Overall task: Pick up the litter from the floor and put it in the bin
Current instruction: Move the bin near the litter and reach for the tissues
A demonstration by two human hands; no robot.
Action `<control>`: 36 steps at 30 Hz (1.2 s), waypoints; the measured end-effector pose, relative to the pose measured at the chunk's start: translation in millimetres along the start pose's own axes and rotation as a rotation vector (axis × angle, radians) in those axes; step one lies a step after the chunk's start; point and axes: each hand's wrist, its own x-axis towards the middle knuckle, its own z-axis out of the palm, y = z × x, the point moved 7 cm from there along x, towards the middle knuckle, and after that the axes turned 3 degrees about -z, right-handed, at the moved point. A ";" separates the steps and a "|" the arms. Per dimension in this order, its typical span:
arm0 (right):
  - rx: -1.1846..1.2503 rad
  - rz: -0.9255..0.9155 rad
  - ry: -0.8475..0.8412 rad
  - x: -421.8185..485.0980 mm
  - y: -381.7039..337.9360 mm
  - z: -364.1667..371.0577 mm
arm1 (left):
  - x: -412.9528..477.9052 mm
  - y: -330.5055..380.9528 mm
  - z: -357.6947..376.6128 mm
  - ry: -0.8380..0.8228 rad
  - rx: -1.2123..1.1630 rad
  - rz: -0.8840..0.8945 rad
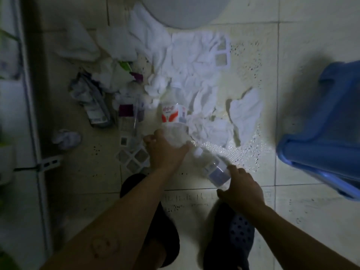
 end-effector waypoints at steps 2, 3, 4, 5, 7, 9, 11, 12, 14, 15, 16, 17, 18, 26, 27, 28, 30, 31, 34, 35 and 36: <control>0.050 0.015 -0.014 -17.6 -9.6 -24.8 | -16.7 6.5 -21.5 -0.031 -0.038 -0.045; 0.092 0.018 -0.012 -27.6 -15.9 -39.7 | -27.8 12.6 -33.6 -0.058 -0.058 -0.046; 0.144 0.020 -0.005 -38.3 -22.8 -56.2 | -40.2 20.2 -46.3 -0.086 -0.082 -0.030; 0.195 0.022 0.008 -49.8 -30.4 -74.6 | -54.0 30.1 -60.7 -0.107 -0.112 -0.011; 0.274 0.032 0.060 -73.8 -46.5 -117.5 | -83.1 53.4 -93.3 -0.124 -0.174 0.017; 0.394 0.039 0.102 -97.3 -63.7 -164.7 | -108.9 81.4 -129.9 -0.117 -0.225 0.042; 0.537 0.010 0.128 -117.9 -82.4 -213.6 | -128.4 115.3 -167.9 -0.092 -0.285 0.080; 0.596 -0.018 0.153 -127.4 -92.1 -239.3 | -135.9 134.6 -188.1 -0.077 -0.332 0.111; 0.716 -0.093 0.256 -144.6 -110.5 -293.6 | -147.3 178.5 -229.5 -0.068 -0.439 0.220; 0.770 -0.142 0.314 -152.7 -119.1 -319.8 | -153.0 199.7 -248.8 -0.067 -0.465 0.285; 0.814 -0.197 0.358 -159.7 -128.1 -343.3 | -158.3 217.6 -266.7 -0.049 -0.469 0.347; 0.853 -0.248 0.388 -165.1 -136.5 -364.2 | -161.9 232.9 -282.7 -0.017 -0.460 0.397; 0.891 -0.287 0.407 -168.4 -143.2 -382.2 | -163.9 245.9 -295.8 0.022 -0.453 0.433; 1.041 -0.375 0.215 -103.2 -179.7 -471.5 | -121.8 334.9 -321.4 0.250 -0.439 0.350; 1.028 -0.388 0.213 -90.0 -182.0 -481.7 | -111.8 344.6 -317.8 0.250 -0.454 0.333; 0.999 -0.405 0.230 -77.5 -184.0 -492.3 | -101.8 353.6 -314.5 0.250 -0.464 0.328; 0.908 -0.426 0.285 -53.6 -188.4 -512.2 | -82.2 373.1 -311.6 0.276 -0.406 0.371; 0.846 -0.431 0.317 -42.6 -191.4 -521.1 | -74.1 383.0 -312.0 0.296 -0.341 0.402; 0.674 -0.452 0.459 -13.0 -202.4 -540.4 | -50.4 402.4 -312.0 0.304 -0.255 0.470; 0.621 -0.468 0.523 -3.3 -204.6 -542.7 | -44.7 404.2 -310.0 0.310 -0.251 0.497; 0.569 -0.492 0.592 4.6 -206.5 -542.9 | -42.3 404.5 -307.4 0.334 -0.232 0.547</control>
